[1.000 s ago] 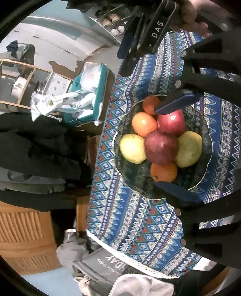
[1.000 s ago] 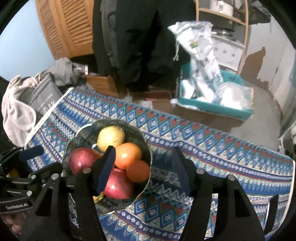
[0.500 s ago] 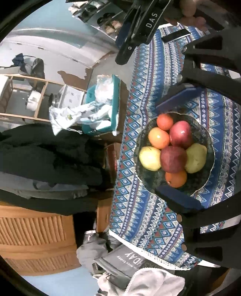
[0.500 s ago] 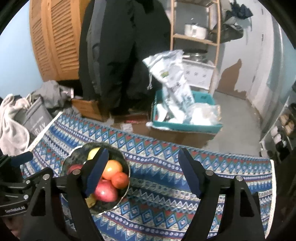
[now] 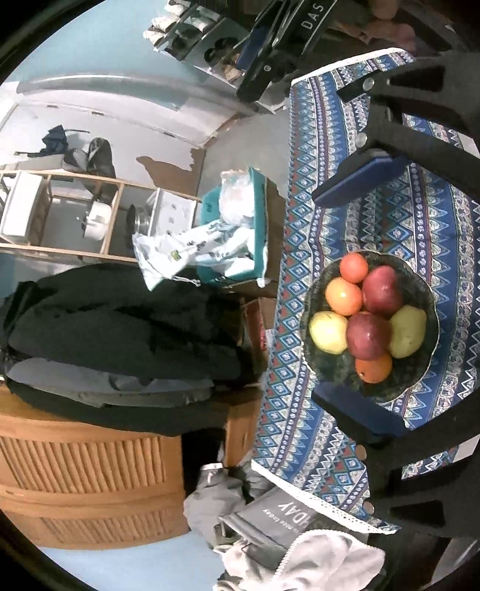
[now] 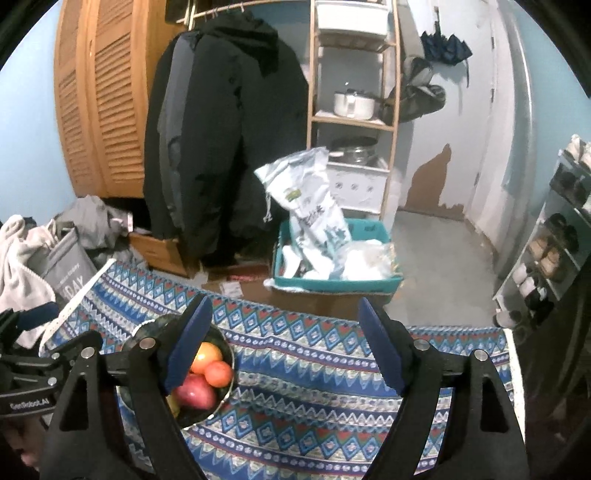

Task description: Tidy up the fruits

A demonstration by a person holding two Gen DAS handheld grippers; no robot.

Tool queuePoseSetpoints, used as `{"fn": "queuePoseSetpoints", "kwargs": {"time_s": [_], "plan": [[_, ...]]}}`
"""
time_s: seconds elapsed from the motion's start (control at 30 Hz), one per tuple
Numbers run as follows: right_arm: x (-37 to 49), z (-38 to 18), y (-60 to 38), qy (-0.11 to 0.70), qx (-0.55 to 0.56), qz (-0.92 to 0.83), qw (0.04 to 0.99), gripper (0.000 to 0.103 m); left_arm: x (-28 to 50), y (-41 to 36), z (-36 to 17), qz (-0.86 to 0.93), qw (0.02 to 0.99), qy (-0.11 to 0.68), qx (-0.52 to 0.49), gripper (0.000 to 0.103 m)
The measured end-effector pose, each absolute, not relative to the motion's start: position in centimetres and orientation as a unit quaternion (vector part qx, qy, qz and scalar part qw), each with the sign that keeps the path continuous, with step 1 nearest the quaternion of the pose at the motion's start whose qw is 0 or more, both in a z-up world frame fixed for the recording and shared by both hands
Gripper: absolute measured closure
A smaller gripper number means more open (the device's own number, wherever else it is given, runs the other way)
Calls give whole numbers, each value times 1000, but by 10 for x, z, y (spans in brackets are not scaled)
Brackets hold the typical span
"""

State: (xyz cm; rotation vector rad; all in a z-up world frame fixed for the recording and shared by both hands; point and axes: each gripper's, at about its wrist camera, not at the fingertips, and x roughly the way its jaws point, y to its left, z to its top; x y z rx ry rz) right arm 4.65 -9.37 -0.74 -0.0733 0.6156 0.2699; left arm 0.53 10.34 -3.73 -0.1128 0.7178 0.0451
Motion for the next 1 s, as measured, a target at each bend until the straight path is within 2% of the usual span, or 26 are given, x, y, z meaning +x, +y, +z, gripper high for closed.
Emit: {"fn": "queuePoseSetpoints", "kwargs": {"time_s": [0.5, 1.0], "plan": [[22, 9, -148, 272, -32, 89, 957, 22, -1, 80, -19, 3, 945, 326, -39, 1], [19, 9, -157, 269, -33, 81, 959, 22, -2, 64, -14, -11, 951, 308, -26, 1]]}}
